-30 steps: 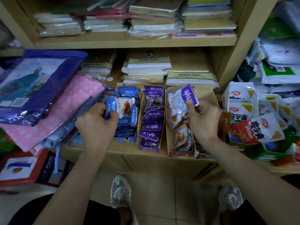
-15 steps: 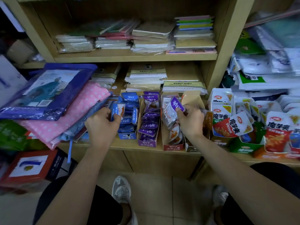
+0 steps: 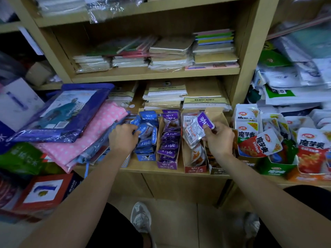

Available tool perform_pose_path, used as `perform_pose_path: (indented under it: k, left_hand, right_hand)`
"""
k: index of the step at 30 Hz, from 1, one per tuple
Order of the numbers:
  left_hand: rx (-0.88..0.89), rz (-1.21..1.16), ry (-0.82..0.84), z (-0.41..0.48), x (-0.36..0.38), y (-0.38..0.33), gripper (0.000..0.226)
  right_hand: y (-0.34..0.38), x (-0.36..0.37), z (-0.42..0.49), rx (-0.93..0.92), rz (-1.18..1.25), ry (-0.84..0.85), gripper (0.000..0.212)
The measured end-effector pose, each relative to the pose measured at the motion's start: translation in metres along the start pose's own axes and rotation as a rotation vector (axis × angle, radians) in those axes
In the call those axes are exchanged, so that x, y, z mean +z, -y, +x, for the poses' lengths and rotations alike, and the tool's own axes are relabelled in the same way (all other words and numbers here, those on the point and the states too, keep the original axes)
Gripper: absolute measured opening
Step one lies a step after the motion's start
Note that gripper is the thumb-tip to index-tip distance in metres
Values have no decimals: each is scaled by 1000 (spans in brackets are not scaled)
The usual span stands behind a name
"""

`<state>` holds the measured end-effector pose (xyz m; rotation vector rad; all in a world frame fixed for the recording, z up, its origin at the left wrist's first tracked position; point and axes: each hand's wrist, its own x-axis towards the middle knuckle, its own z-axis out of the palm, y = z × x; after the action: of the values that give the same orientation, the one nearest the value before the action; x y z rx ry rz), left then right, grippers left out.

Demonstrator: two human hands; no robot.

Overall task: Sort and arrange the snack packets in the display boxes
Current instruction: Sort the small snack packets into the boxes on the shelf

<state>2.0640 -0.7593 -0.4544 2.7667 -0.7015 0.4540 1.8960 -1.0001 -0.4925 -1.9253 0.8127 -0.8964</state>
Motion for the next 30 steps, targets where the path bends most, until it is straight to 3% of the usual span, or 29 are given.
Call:
perform_pose_path:
  k: [6, 9, 11, 13, 16, 21, 23, 25, 27, 30]
  left_hand:
    - [238, 222, 239, -3, 12, 6, 14]
    - [182, 85, 281, -10, 12, 11, 16]
    - [70, -114, 314, -15, 8, 12, 35]
    - [3, -303, 226, -24, 0, 8, 61]
    - [42, -494, 94, -36, -10, -19, 64]
    - [136, -849, 197, -43, -3, -79, 74]
    - [200, -838, 196, -44, 2, -98, 85]
    - [320, -684, 123, -45, 8, -112, 89]
    - [381, -599, 60, -45, 16, -118, 83]
    - [334, -684, 92, -44, 24, -119, 66]
  right_hand:
    - [-4, -1, 4, -16, 15, 19, 21]
    - [-2, -5, 5, -17, 67, -2, 16]
    - [-2, -7, 7, 8, 147, -2, 15]
    - [-1, -9, 10, 67, 240, -15, 13]
    - [3, -13, 12, 184, 445, -19, 13]
    - [9, -13, 7, 198, 511, 119, 27]
    - [11, -14, 5, 173, 479, 157, 33]
    - [14, -15, 3, 128, 454, 210, 35]
    - [16, -17, 1, 88, 457, 270, 33]
    - [18, -21, 0, 98, 506, 356, 23]
